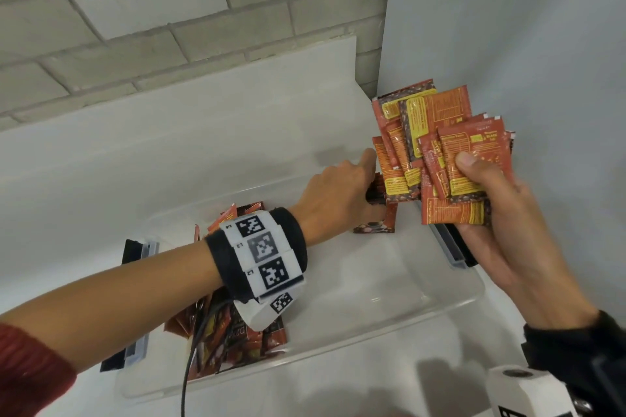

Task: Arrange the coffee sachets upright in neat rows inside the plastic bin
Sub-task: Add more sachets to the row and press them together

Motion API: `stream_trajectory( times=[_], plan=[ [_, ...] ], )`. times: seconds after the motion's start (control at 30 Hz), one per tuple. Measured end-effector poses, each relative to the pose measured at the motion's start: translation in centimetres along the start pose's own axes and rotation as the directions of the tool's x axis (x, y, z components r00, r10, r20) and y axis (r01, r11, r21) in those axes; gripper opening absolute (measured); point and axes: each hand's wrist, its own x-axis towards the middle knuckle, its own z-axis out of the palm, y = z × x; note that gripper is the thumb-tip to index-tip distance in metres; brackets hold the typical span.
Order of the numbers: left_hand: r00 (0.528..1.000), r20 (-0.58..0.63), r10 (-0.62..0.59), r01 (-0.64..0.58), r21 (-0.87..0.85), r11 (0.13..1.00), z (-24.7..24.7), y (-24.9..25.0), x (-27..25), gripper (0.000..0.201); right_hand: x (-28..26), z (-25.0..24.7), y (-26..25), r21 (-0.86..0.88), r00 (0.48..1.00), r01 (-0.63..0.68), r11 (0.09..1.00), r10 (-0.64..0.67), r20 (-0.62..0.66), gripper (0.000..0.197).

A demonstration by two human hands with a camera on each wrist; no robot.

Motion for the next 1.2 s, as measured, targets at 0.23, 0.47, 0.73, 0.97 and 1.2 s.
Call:
stream_trajectory(
  times=[0.23, 0.47, 0.73, 0.97, 1.2],
  plan=[
    [0.962, 0.023, -0.271, 0.195, -0.752, 0.63, -7.5, -0.3, 0.2, 0.055, 0.1, 0.5, 0.3, -0.027, 0.999, -0.03, 0.999, 0.031, 0.04, 0.04],
    [0.999, 0.017, -0.028, 0.021, -0.99, 0.139, -7.5, 1.4, -2.0, 0.06, 0.6, 2.3, 2.0, -0.059, 0.988, -0.049, 0.997, 0.057, 0.145, 0.037],
    [0.981, 0.043, -0.191, 0.097, -0.954, 0.284, -4.8, 1.8, -2.5, 0.036, 0.9, 3.1, 3.0, -0.175, 0.981, -0.059, 0.983, 0.09, 0.174, 0.045],
    [0.953, 0.216, -0.211, 0.185, -0.971, -0.154, -4.3, 0.8, -2.5, 0.07, 1.2, 3.1, 2.8, -0.202, 0.983, -0.021, 0.979, 0.057, 0.176, 0.052],
    [0.946, 0.262, 0.189, 0.316, -0.874, -0.368, -3.2, 0.9, -3.4, 0.046, 1.3, 3.4, 3.1, -0.241, 0.968, 0.114, 0.964, -0.053, 0.245, 0.049]
  ],
)
